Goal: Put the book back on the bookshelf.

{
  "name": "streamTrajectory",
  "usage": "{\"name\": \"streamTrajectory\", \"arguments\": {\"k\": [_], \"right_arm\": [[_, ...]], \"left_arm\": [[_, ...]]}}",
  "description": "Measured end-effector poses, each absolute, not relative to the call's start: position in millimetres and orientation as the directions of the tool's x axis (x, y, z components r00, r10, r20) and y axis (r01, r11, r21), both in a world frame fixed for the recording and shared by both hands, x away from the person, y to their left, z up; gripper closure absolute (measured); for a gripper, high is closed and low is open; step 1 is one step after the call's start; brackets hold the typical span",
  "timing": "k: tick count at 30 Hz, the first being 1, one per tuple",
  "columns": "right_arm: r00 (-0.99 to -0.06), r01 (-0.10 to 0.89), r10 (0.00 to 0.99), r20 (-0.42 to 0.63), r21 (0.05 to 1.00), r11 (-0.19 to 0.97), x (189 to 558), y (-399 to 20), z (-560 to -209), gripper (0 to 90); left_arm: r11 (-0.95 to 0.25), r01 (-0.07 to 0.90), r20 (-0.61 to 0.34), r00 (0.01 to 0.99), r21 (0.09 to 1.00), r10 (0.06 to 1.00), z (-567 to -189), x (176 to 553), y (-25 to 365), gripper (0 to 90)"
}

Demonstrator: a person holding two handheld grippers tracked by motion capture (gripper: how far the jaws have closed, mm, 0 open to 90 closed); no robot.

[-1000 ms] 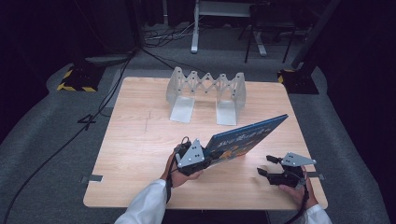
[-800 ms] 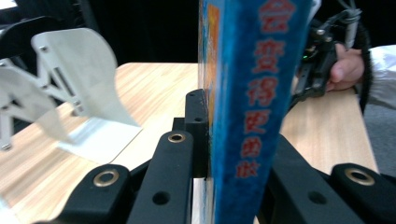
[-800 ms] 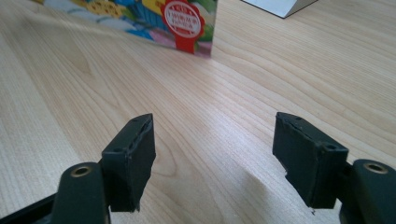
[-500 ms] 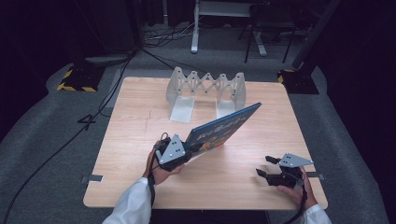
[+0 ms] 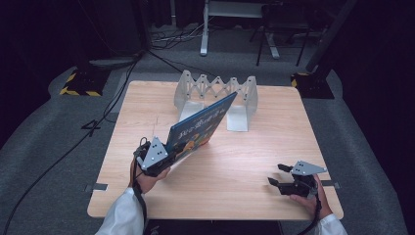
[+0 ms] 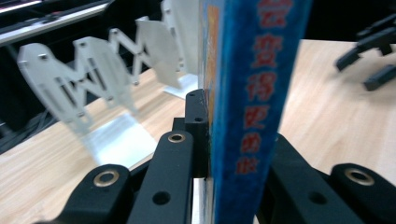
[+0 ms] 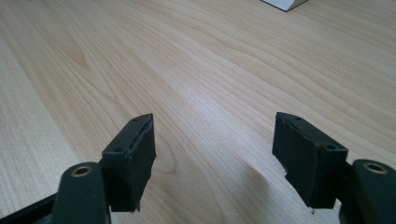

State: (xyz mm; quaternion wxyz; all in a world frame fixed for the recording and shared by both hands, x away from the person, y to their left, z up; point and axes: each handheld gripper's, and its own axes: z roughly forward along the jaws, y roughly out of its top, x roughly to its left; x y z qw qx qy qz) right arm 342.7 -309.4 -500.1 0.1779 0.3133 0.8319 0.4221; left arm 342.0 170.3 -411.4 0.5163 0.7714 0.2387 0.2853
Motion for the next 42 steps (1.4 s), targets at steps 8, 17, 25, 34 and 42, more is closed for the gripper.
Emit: {"name": "streamTrajectory", "arguments": {"k": [8,17,25,34,42], "right_arm": [[-0.746,0.370,0.665,-0.036,0.808,0.458,342.7,-308.8,-500.4,31.3],[-0.751,0.370,0.659,-0.034,0.805,0.463,343.6,-308.8,-500.7,31.5],[-0.756,0.366,0.653,-0.042,0.800,0.475,343.5,-307.9,-500.9,32.1],[-0.765,0.367,0.643,-0.042,0.791,0.489,344.1,-306.7,-501.3,32.6],[-0.770,0.370,0.637,-0.040,0.786,0.496,344.4,-306.3,-501.4,32.8]], "left_arm": [[-0.348,0.079,0.200,0.691,0.934,0.695,-405.5,354.1,171.5,83.2],[-0.348,0.073,0.216,0.661,0.935,0.719,-399.9,362.1,173.3,83.2],[-0.349,0.074,0.226,0.633,0.934,0.740,-395.3,372.9,178.0,83.2],[-0.348,0.071,0.236,0.610,0.935,0.756,-383.2,392.7,171.5,83.1],[-0.314,0.066,0.213,0.602,0.947,0.769,-371.3,408.8,169.7,83.0]]}}
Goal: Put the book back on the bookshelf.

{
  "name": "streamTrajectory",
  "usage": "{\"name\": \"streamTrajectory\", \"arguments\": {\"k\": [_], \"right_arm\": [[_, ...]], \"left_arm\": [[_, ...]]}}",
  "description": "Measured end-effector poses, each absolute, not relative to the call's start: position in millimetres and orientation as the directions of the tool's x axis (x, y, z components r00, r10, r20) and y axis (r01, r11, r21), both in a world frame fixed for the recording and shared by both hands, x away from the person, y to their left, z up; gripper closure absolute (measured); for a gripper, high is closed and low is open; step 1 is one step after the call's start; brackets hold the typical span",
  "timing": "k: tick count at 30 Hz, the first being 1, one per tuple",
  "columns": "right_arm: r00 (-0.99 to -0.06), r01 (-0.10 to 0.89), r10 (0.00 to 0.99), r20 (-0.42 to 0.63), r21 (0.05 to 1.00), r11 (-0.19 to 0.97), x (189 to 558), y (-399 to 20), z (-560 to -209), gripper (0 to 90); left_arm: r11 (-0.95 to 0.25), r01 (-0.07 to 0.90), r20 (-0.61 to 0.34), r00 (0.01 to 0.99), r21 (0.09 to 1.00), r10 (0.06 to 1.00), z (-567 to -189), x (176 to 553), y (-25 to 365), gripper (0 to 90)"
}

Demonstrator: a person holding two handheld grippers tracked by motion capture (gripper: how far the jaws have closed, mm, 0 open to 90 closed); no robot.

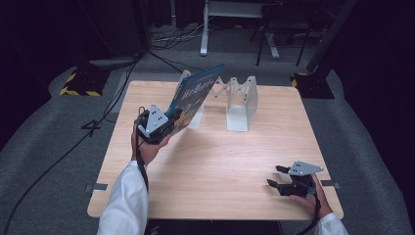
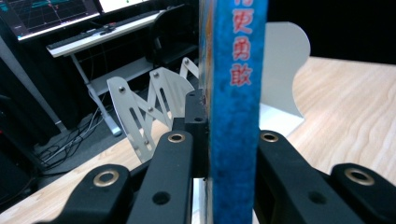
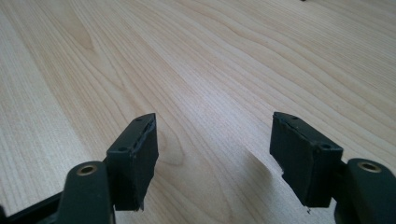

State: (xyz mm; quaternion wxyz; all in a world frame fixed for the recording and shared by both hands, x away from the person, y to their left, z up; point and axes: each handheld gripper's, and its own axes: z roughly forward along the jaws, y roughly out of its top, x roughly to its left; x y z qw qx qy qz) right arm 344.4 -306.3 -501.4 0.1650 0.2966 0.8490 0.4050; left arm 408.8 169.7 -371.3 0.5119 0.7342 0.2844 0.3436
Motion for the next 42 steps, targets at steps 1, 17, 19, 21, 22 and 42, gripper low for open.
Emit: {"name": "streamTrajectory", "arguments": {"k": [1,17,19,21,22,42], "right_arm": [[-0.770,0.370,0.636,-0.040,0.785,0.497,344.4,-306.2,-501.5,32.8],[-0.773,0.364,0.632,-0.051,0.780,0.509,344.5,-304.9,-502.2,30.6],[-0.773,0.364,0.632,-0.052,0.780,0.509,344.5,-304.8,-502.3,30.5],[-0.772,0.369,0.634,-0.053,0.775,0.513,344.7,-304.3,-502.4,30.1],[-0.772,0.369,0.634,-0.053,0.775,0.513,344.7,-304.3,-502.4,30.1],[-0.771,0.372,0.634,-0.059,0.766,0.524,345.1,-302.9,-503.1,29.8]], "left_arm": [[-0.312,0.067,0.212,0.600,0.948,0.772,-371.1,410.9,170.1,83.0],[-0.112,0.120,0.032,0.529,0.986,0.848,-410.6,415.4,182.0,82.7],[-0.106,0.126,0.025,0.522,0.986,0.852,-413.4,414.7,182.9,82.8],[-0.104,0.149,0.012,0.517,0.983,0.856,-419.5,414.4,183.8,82.8],[-0.112,0.163,0.013,0.512,0.980,0.859,-423.9,414.7,183.0,82.8],[-0.093,0.259,-0.036,0.454,0.961,0.890,-431.3,438.2,163.5,82.1]]}}
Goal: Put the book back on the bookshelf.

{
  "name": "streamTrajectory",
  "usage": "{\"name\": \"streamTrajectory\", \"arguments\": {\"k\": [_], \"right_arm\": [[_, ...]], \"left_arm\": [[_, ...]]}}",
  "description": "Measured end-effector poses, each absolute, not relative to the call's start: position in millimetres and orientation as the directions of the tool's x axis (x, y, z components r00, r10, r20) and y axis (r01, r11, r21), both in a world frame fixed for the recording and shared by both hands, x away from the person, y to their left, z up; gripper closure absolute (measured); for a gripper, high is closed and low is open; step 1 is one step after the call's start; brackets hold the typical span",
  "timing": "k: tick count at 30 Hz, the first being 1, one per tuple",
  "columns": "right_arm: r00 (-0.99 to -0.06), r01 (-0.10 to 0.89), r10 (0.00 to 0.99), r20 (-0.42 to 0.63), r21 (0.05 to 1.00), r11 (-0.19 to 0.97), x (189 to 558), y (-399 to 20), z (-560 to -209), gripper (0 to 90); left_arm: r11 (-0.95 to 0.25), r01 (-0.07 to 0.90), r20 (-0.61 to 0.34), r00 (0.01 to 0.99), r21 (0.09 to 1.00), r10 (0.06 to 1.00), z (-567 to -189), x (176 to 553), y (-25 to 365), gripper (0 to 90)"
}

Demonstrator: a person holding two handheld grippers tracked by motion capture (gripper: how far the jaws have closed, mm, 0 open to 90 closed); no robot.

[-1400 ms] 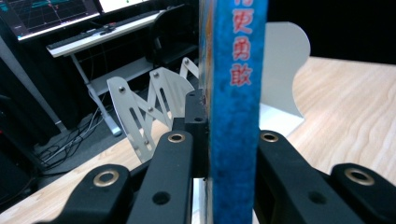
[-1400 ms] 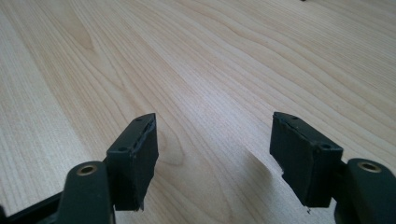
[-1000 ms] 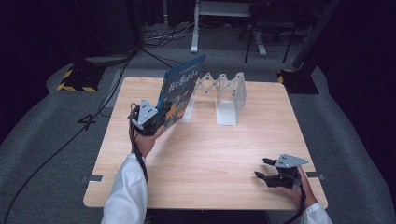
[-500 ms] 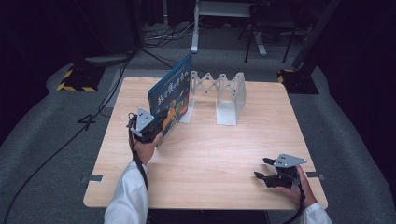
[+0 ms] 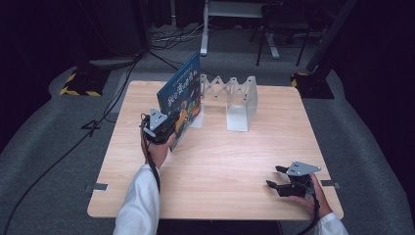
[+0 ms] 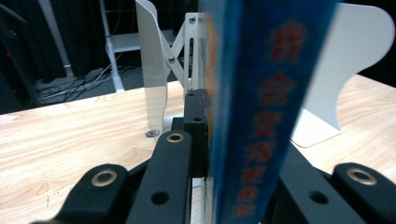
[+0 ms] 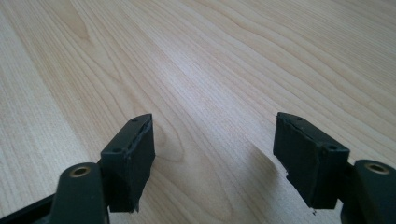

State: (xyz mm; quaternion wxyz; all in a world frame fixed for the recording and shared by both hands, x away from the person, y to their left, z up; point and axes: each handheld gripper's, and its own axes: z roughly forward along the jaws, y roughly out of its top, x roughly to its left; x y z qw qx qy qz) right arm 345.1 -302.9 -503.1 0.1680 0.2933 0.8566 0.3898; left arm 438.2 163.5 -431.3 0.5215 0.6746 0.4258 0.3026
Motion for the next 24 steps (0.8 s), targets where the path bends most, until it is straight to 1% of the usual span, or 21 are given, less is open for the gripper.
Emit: {"name": "streamTrajectory", "arguments": {"k": [3,10,16,20,24], "right_arm": [[-0.772,0.369,0.632,-0.062,0.766,0.526,344.9,-302.9,-503.2,29.8],[-0.773,0.369,0.632,-0.065,0.764,0.530,344.9,-302.4,-503.3,29.8],[-0.772,0.368,0.632,-0.068,0.763,0.531,344.6,-302.3,-503.4,29.8],[-0.768,0.372,0.636,-0.071,0.760,0.533,344.9,-301.9,-503.5,29.7],[-0.767,0.372,0.637,-0.072,0.760,0.533,344.7,-301.9,-503.5,29.8]], "left_arm": [[-0.089,0.263,-0.039,0.447,0.961,0.894,-431.1,440.4,160.8,81.6],[-0.113,0.272,-0.013,0.423,0.956,0.906,-430.3,448.6,151.3,80.1],[-0.126,0.269,0.001,0.421,0.955,0.907,-429.7,453.8,146.3,79.0],[-0.114,0.276,-0.011,0.416,0.954,0.909,-430.2,458.2,145.4,77.9],[-0.136,0.286,0.010,0.402,0.949,0.916,-431.0,461.6,140.7,76.3]]}}
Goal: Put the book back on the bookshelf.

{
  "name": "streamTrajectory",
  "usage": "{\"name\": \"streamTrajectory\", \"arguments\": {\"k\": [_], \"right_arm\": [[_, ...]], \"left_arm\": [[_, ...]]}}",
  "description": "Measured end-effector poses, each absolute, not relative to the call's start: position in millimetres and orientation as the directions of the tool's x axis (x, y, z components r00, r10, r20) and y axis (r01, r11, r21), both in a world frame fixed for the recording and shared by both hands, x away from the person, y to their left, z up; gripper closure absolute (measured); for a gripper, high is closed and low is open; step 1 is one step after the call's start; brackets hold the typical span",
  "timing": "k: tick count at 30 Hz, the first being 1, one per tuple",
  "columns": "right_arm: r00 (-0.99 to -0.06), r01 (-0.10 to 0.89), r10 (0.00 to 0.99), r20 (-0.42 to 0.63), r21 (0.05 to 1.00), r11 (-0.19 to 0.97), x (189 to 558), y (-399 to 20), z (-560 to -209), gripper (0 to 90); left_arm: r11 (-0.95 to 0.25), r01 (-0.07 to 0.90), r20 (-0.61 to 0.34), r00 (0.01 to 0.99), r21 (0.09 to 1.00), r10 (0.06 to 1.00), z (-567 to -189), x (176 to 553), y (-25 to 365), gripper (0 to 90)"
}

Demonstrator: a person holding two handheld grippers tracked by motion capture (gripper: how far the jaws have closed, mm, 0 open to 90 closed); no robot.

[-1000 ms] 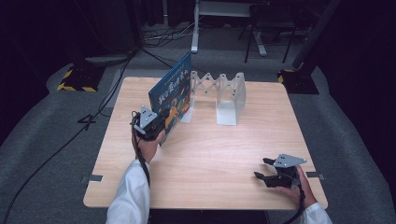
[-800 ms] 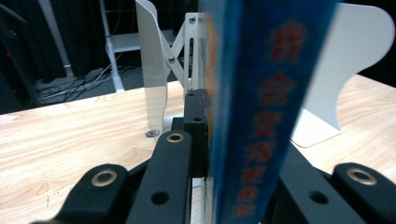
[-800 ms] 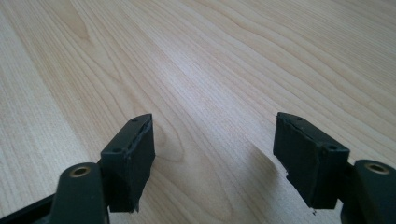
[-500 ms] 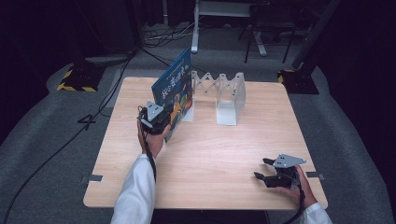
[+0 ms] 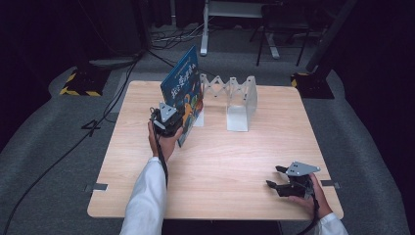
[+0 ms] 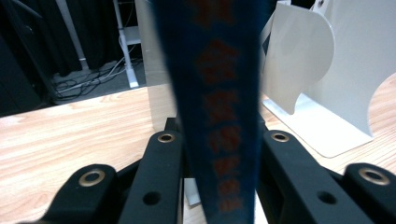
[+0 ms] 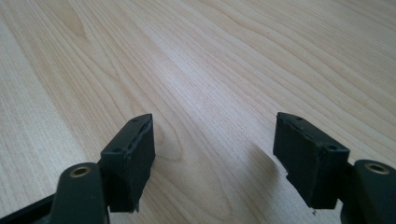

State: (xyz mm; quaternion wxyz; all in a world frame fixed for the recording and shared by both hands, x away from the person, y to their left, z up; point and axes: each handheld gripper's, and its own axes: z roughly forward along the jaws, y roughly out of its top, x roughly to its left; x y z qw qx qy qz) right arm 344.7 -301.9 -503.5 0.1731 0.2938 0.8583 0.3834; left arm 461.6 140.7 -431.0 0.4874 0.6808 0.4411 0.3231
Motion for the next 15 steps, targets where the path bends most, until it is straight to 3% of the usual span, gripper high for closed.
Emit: {"name": "streamTrajectory", "arguments": {"k": [7,15], "right_arm": [[-0.768,0.370,0.637,-0.073,0.760,0.534,344.6,-302.1,-503.6,29.8],[-0.766,0.374,0.639,-0.070,0.760,0.531,344.8,-302.2,-503.6,30.0]], "left_arm": [[-0.141,0.303,0.008,0.400,0.943,0.916,-434.7,462.0,141.9,69.4],[-0.176,0.307,0.014,0.464,0.935,0.886,-438.4,458.6,148.1,64.8]]}}
